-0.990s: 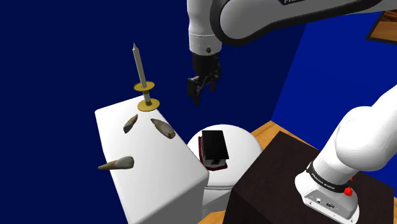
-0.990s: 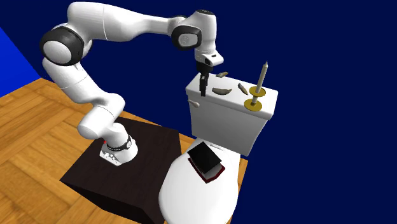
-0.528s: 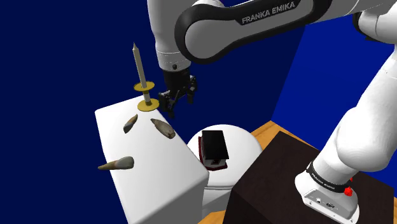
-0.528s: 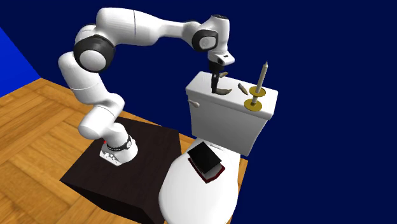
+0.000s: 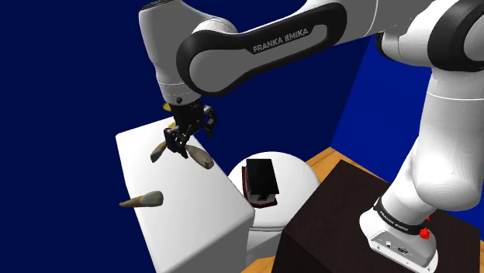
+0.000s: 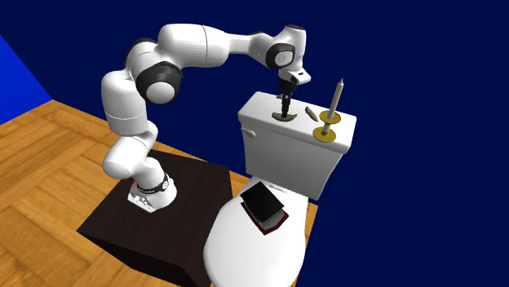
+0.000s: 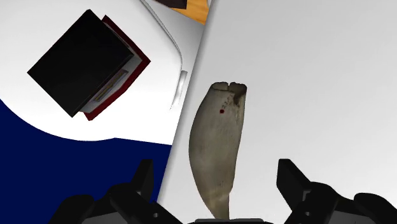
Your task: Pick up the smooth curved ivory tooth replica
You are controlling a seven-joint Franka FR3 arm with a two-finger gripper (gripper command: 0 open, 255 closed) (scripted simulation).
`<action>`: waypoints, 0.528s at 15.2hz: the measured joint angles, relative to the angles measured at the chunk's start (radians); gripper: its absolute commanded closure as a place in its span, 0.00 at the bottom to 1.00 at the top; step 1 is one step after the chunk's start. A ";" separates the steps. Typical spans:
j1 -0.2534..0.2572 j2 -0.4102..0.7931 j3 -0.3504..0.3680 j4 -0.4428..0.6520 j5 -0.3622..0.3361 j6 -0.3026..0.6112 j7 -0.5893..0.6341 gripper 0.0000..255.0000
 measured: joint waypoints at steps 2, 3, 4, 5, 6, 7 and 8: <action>0.001 0.008 -0.002 -0.016 -0.006 0.022 0.005 0.00; 0.000 0.009 -0.003 -0.025 -0.007 0.033 0.005 0.00; -0.001 0.008 -0.003 -0.038 -0.007 0.043 0.007 0.00; -0.004 0.006 -0.004 -0.052 -0.006 0.056 0.007 0.00; -0.003 0.010 -0.004 -0.053 -0.009 0.061 0.009 1.00; -0.002 0.013 -0.005 -0.053 -0.010 0.063 0.010 1.00; -0.002 0.014 -0.005 -0.053 -0.011 0.064 0.010 1.00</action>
